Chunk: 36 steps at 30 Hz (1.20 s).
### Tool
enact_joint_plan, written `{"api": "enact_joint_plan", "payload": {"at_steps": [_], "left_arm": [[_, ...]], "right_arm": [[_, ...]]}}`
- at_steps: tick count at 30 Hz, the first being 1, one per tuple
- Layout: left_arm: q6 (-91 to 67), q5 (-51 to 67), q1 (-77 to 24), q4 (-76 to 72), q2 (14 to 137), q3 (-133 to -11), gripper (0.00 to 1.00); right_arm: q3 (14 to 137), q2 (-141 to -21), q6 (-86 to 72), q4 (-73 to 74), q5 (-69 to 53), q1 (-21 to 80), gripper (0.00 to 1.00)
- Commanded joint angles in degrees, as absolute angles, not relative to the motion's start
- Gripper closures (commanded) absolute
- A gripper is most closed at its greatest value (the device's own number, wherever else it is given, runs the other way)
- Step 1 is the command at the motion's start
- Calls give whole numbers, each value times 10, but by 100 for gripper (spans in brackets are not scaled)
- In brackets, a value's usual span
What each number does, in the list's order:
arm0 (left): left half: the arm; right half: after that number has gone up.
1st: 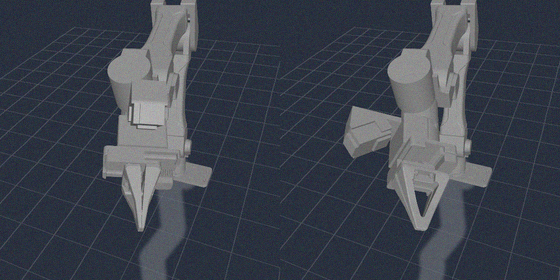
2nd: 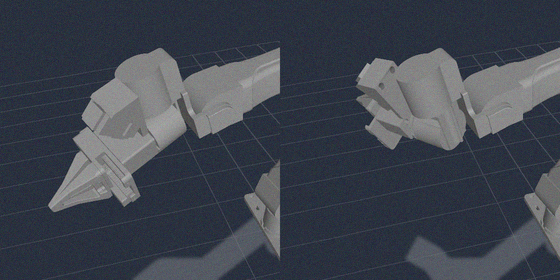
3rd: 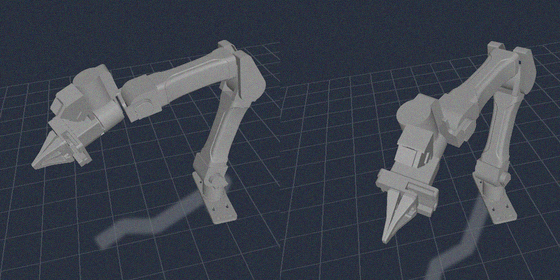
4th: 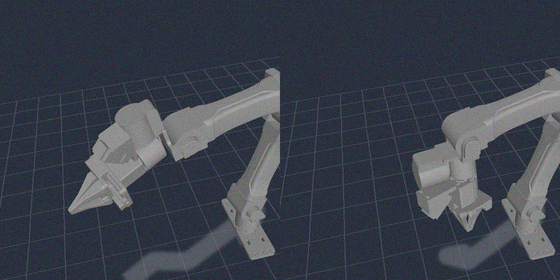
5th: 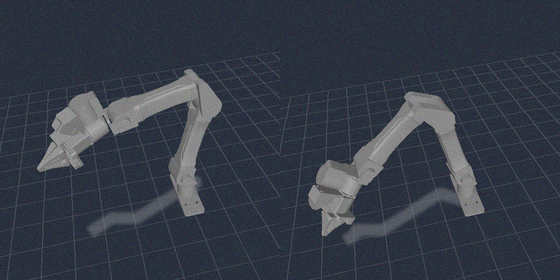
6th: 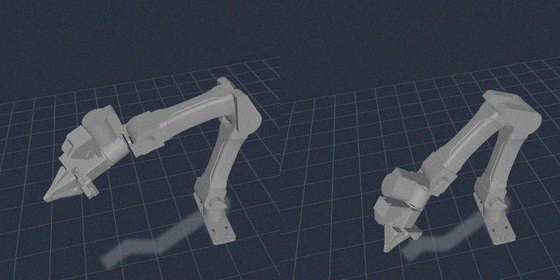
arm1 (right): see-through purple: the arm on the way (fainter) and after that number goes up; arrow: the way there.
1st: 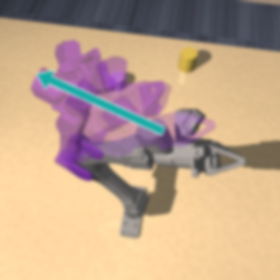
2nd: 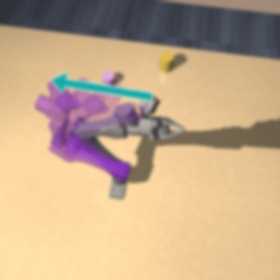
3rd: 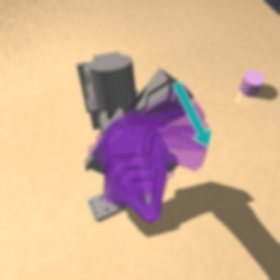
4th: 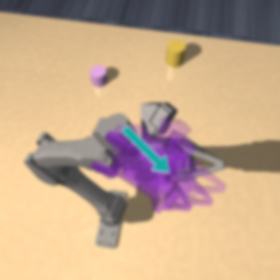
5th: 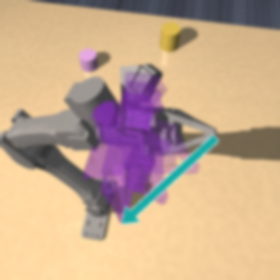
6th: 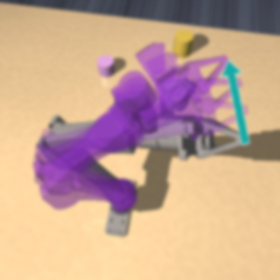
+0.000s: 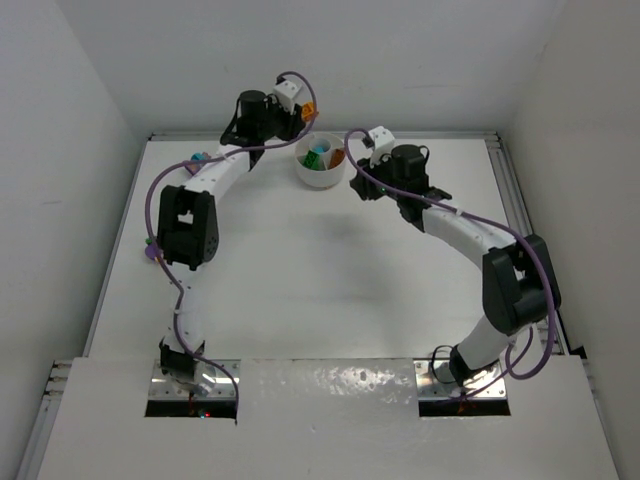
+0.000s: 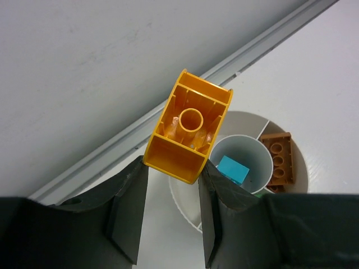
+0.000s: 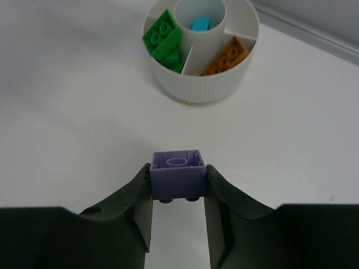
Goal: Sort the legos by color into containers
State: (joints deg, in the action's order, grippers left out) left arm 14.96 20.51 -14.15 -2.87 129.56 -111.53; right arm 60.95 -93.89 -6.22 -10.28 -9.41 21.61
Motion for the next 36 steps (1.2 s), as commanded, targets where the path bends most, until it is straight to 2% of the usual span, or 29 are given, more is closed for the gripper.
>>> {"api": "enact_joint_plan", "payload": {"at_steps": [1, 4, 12, 30, 36], "left_arm": [[160, 206, -138, -32, 1246, -1111, 100], [153, 228, -138, -32, 1232, -1114, 100], [136, 243, -150, -28, 1209, -1105, 100], [130, 182, -142, 36, 1183, -1080, 100], [101, 152, -131, 49, 1229, -1110, 100]], "right_arm": [[686, -967, -56, -93, -84, 215, 100], [723, -986, -59, -83, -75, 215, 100], [712, -991, -80, -98, -62, 215, 100], [587, -902, -87, -113, -33, 215, 100], [564, -888, -83, -127, -38, 215, 100]]}}
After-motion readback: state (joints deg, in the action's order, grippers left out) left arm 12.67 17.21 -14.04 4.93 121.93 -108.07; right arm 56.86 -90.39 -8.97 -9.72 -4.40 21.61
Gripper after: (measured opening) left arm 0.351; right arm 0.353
